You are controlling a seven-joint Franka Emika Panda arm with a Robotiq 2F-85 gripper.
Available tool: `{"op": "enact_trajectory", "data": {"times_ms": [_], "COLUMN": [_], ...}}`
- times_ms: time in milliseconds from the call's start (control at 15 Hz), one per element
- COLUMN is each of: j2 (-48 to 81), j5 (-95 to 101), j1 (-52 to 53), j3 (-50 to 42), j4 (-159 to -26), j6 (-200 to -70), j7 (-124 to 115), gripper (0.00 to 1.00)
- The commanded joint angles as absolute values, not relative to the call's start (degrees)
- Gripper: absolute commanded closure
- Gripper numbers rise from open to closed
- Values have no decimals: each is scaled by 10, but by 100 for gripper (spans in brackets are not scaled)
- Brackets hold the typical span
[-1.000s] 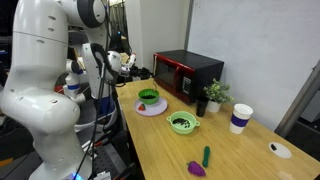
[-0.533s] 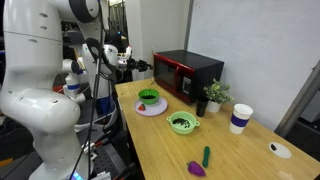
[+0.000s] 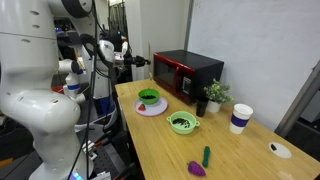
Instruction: Use the big spoon to mix the contents of the green bowl on the plate then put it back on the table
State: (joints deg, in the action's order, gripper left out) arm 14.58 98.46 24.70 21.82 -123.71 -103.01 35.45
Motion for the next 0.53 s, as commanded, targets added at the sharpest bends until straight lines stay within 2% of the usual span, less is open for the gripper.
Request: {"op": "enact_trajectory", "data": {"times_ms": [0, 467], "j2": [115, 89], "j5": [995, 1026], "j1": [242, 244], "j3": [219, 221], "j4": [-1276, -1309], "j6": [-1036, -1032], "j7": [364, 383], "gripper": [94, 94]}}
